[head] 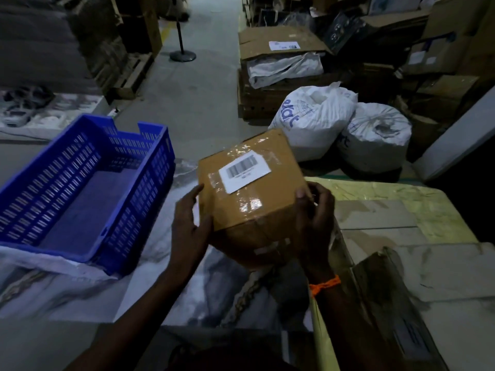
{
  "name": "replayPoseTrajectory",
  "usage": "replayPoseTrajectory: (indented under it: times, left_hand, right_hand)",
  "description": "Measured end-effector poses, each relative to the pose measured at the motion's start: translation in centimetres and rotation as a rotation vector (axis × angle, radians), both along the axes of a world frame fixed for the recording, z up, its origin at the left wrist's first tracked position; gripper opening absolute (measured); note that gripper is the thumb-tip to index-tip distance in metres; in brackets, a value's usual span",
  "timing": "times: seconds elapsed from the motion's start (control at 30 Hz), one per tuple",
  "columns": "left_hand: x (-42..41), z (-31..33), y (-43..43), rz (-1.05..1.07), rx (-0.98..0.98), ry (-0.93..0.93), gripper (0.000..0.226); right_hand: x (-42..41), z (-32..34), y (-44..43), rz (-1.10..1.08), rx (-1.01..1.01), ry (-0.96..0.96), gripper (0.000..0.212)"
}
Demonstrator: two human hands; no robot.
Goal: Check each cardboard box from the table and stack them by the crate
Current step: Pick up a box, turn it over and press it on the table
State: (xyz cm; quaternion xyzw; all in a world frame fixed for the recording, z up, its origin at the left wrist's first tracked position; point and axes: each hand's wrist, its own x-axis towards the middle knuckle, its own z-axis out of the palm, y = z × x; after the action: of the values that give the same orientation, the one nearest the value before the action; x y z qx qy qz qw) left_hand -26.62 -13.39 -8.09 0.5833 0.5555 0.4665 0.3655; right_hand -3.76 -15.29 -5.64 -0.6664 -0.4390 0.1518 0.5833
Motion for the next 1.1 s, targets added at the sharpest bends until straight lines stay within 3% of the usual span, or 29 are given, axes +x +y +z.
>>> replayPoseTrajectory:
  times: [0.07,0.2,0.27,0.37,0.43,0.5,0.67,0.77,1.1]
  left_hand:
    - [-1.8,0.7,0.5,-0.03,0.094,0.121,0.05]
    - [-3.6,2.2,0.7,-0.144,0.148,0.117,0.038]
    - [-4.2,2.3,0.5,-0.079,0.107,0.113,0.041]
    - [-5.1,2.4,0.2,0.059,-0.052,0.017,0.055]
    - [-6.0,2.5,0.2,0.071,-0.143,-0.108,0.063]
    - [-7.1,1.8,0.4,0.095,-0.251,-0.19,0.054]
    - [-9.3,-1.6,-0.3,0.142,-0.371,-0.105,0.072]
    - [-8.1,-3.0,-1.2,0.145,-0.385,-0.152,0.065]
    - [-8.3,-4.9,-0.6,0.12,-0.373,-0.178,0.064]
  right_hand:
    - [-2.3,0.0,-0.3,0.09,-0.004,-0.045,0.057]
    - [-6.3,-0.7,-1.3,0.307,-0.054,-0.223,0.069]
    - [-7.9,-1.3,-1.8,0.439,-0.077,-0.285,0.075]
    - [-8.9,-2.6,-1.7,0.538,-0.114,-0.318,0.068]
    - [-8.4,-3.5,-0.7,0.495,-0.203,-0.313,0.066]
    - [-6.4,-5.0,0.6,0.391,-0.325,-0.369,0.06]
    - [-0.9,-7.9,2.6,0.147,-0.442,-0.459,0.049]
    - [0.0,-8.0,2.6,0.181,-0.488,-0.337,0.054]
    - [-0.4,-8.5,2.1,0.152,-0.506,-0.35,0.062]
